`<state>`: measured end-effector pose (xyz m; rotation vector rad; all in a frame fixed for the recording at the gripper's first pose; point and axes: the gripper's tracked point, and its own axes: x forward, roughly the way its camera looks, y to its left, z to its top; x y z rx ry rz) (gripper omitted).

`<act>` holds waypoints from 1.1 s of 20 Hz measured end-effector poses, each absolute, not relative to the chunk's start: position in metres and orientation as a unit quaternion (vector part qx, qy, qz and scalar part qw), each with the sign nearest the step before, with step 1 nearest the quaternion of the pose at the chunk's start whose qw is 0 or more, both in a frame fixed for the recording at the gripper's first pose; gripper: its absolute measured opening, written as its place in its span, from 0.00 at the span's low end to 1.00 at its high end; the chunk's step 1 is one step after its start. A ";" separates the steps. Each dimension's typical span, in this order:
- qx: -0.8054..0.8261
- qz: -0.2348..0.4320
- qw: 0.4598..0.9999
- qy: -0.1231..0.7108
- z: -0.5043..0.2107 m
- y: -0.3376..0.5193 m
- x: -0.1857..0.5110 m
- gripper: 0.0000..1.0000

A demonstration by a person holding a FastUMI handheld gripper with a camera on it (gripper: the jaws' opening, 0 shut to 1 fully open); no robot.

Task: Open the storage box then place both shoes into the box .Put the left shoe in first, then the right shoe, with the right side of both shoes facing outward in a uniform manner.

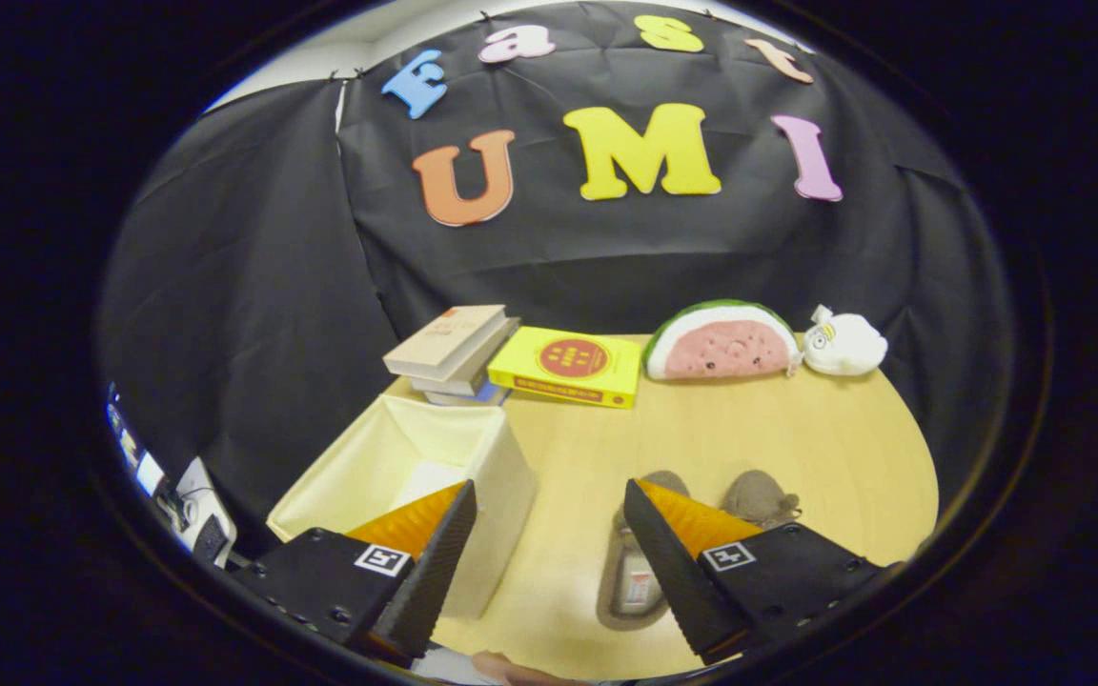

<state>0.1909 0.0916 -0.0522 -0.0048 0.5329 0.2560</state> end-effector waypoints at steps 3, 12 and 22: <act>-0.029 0.080 0.948 0.305 -0.096 0.044 0.200 0.94; -0.019 0.020 0.894 0.447 -0.184 -0.001 0.208 0.69; 0.020 0.011 0.865 0.501 -0.208 -0.002 0.213 0.05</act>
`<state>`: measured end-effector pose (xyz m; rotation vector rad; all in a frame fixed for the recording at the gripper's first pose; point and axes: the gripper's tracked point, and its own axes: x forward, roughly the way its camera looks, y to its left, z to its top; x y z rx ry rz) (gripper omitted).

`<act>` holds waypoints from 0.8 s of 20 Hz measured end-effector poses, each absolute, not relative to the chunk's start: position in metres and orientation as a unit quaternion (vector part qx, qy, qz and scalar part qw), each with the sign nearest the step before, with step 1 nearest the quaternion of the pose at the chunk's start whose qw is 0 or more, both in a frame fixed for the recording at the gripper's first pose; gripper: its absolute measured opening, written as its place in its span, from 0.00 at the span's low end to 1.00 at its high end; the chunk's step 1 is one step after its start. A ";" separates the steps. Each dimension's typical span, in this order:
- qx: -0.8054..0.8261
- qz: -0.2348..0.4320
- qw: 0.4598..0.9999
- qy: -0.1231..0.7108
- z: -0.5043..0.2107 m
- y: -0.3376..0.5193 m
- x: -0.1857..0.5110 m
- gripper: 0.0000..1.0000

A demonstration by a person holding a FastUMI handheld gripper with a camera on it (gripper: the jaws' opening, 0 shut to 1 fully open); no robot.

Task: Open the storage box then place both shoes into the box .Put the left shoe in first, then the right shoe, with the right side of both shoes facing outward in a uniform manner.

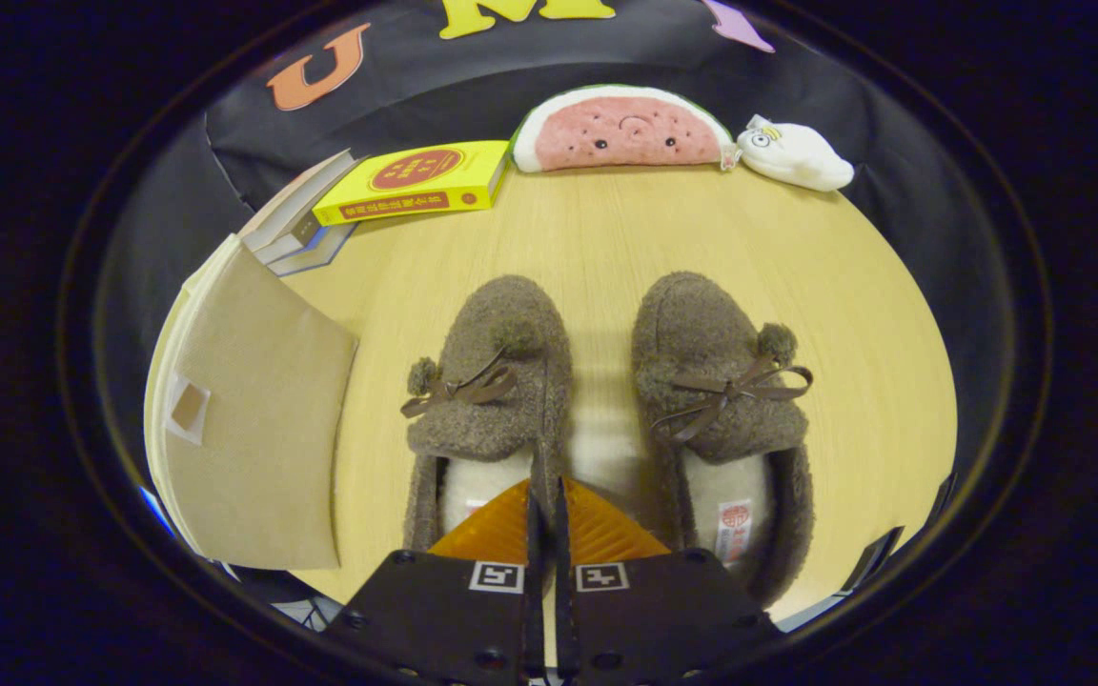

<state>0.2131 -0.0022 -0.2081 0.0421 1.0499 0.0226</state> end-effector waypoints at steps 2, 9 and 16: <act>0.019 0.005 0.864 0.502 -0.200 0.000 0.208 0.01; 0.053 0.018 0.875 0.480 -0.134 0.019 0.184 0.00; 0.076 0.046 0.898 0.431 -0.034 0.081 0.157 0.00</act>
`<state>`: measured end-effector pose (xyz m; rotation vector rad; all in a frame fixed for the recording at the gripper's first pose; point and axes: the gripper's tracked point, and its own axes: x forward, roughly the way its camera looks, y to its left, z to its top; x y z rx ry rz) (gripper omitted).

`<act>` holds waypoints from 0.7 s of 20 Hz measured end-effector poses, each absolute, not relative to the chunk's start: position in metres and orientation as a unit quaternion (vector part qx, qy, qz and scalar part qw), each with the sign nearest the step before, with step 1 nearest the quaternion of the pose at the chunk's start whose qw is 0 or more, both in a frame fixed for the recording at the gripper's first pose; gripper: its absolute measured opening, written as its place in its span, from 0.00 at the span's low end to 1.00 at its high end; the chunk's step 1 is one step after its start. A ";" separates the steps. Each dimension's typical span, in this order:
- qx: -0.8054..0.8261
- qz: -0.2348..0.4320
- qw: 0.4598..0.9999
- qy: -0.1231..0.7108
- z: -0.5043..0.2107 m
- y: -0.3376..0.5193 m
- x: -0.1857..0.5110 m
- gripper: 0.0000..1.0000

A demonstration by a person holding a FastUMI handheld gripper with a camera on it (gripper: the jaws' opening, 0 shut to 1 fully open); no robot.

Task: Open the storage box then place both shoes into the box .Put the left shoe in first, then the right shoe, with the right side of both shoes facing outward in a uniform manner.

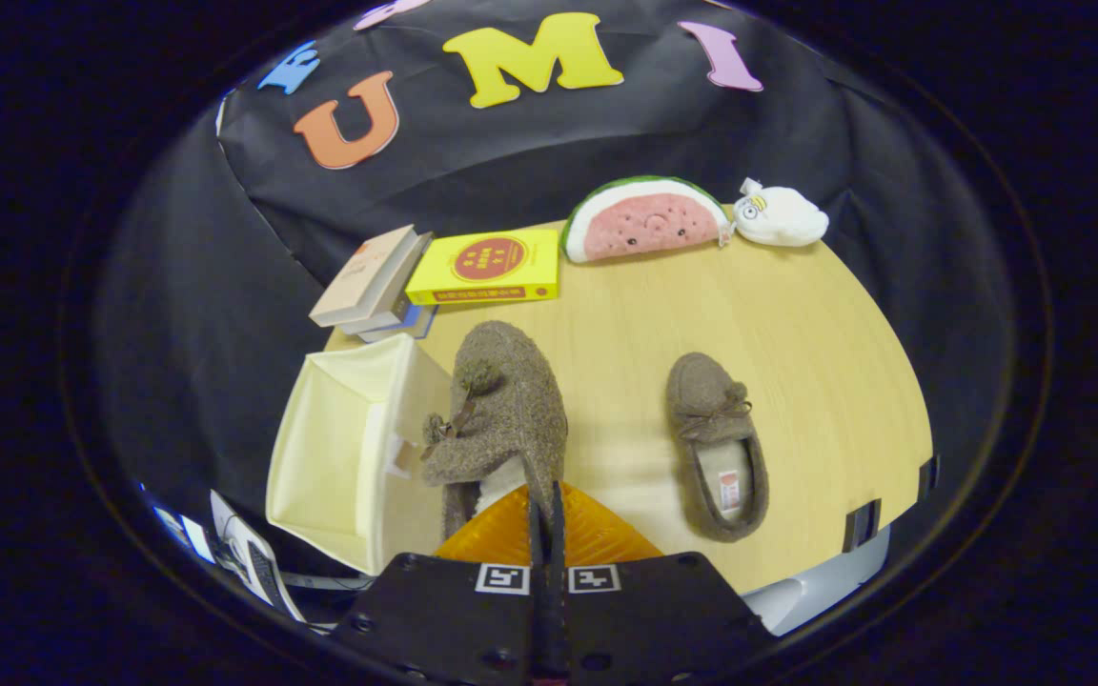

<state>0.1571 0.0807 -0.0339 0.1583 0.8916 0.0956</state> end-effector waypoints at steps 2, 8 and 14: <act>0.083 0.050 0.905 0.414 -0.015 0.110 0.153 0.00; 0.105 0.067 0.906 0.404 -0.010 0.205 0.158 0.00; 0.120 0.071 0.900 0.414 -0.069 0.279 0.172 0.00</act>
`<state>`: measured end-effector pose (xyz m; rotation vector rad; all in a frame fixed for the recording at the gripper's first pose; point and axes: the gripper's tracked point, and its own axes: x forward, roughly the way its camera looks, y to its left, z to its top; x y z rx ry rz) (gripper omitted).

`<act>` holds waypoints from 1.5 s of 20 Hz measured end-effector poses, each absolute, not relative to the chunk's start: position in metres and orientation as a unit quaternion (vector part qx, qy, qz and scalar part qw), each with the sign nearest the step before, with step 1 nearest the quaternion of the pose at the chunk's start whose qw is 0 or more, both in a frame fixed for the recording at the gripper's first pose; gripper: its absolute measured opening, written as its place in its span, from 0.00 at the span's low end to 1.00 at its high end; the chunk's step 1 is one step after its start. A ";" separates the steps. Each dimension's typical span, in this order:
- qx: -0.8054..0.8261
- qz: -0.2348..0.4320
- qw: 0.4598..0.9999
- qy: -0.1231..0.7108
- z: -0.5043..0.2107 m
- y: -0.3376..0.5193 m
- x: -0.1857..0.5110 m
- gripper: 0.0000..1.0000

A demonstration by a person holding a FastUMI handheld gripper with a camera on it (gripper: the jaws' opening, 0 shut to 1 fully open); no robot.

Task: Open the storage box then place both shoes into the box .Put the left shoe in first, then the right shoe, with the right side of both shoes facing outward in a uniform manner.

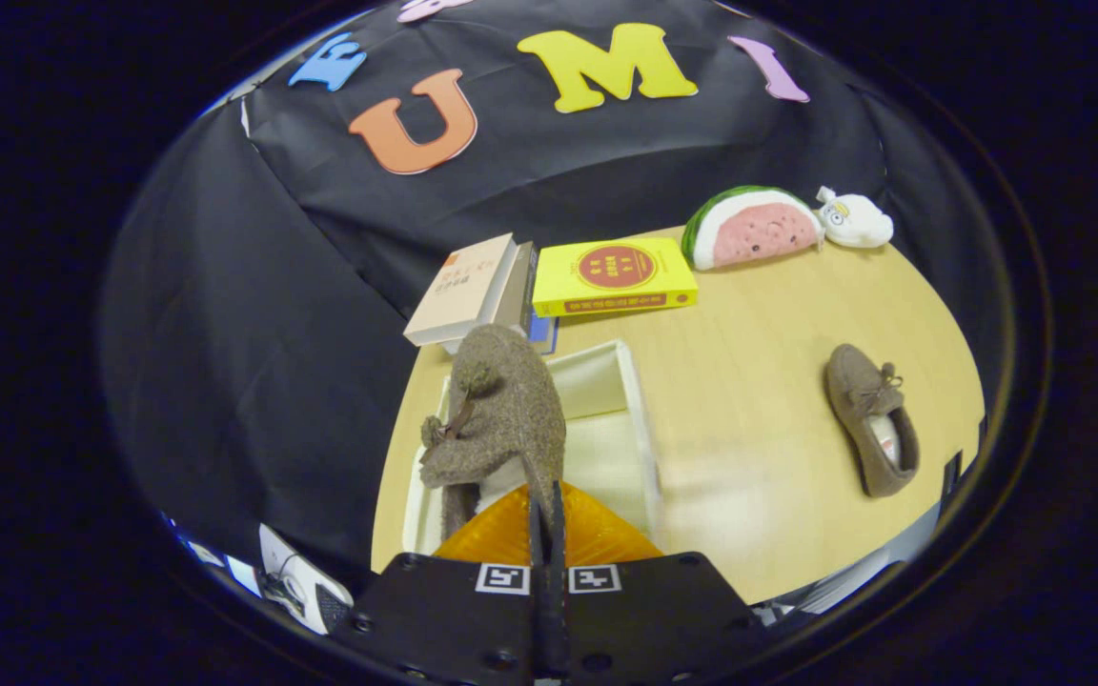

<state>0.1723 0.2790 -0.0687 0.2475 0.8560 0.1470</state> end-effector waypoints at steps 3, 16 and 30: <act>0.114 0.058 0.889 0.440 -0.117 0.301 0.173 0.00; 0.072 0.054 0.867 0.490 -0.187 0.328 0.191 0.06; -0.026 0.121 0.914 0.386 -0.059 0.246 0.156 0.86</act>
